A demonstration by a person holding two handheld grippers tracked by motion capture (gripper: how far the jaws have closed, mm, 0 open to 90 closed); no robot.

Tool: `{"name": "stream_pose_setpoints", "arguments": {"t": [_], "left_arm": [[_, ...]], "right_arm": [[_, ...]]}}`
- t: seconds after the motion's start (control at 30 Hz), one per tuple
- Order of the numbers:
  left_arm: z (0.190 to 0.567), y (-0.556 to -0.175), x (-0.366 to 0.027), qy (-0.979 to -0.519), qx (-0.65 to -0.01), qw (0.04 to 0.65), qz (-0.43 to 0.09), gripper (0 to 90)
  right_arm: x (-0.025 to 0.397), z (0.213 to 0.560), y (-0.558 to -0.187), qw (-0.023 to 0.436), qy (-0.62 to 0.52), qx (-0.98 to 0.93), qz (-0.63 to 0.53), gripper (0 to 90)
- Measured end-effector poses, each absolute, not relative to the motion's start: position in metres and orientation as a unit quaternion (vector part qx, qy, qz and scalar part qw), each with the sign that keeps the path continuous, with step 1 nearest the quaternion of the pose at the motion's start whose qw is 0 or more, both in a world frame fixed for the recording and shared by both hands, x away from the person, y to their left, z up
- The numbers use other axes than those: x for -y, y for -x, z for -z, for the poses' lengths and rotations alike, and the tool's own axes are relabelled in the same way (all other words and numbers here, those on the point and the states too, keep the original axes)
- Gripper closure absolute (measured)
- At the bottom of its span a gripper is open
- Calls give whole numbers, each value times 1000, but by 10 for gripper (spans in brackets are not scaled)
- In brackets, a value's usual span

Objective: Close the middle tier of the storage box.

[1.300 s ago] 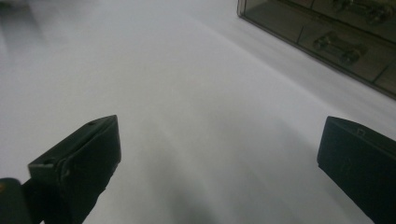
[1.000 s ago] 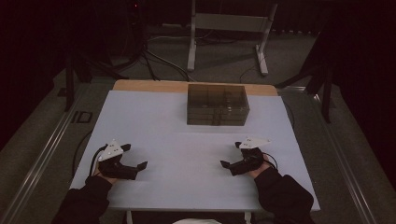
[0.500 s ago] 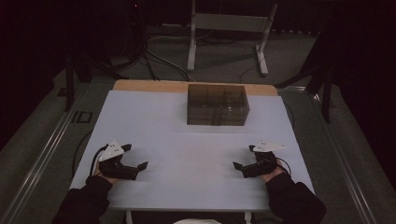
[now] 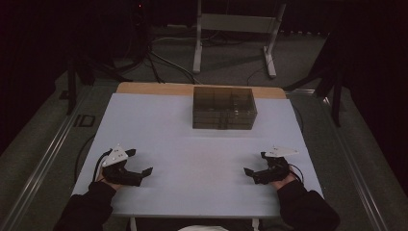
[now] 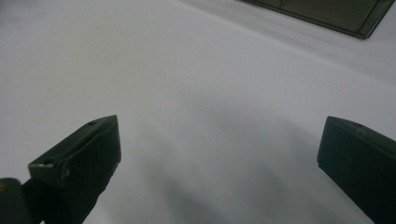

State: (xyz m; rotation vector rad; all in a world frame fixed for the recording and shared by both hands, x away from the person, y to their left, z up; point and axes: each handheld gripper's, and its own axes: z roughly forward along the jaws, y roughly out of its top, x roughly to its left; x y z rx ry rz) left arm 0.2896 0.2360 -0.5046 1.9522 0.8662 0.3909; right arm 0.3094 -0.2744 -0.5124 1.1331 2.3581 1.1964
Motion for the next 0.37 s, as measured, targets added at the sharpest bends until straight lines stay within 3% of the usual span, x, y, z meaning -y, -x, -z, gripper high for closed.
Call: {"name": "stream_pose_setpoints", "arguments": {"t": [0.37], "left_arm": [[505, -289, -235, -798, -349, 466, -156, 25]], "right_arm": [[270, 514, -311, 130, -382, -820, -406, 0]]}}
